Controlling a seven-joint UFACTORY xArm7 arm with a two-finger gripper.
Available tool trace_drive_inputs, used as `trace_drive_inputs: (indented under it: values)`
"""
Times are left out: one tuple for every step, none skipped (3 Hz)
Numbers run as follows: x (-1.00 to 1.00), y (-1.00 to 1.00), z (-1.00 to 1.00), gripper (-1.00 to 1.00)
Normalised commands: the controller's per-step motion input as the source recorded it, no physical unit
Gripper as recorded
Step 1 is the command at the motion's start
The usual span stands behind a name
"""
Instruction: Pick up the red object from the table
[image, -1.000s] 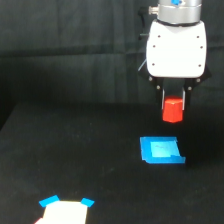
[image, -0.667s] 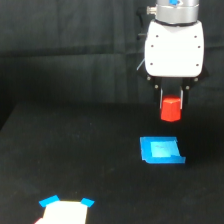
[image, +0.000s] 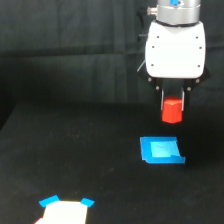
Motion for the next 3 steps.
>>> trace_drive_inputs:
  values:
    - [0.04, 0.34, 0.35, -0.56]
    - [-0.11, -0.19, -0.02, -0.73]
    - [-0.26, -0.55, 0.20, -1.00]
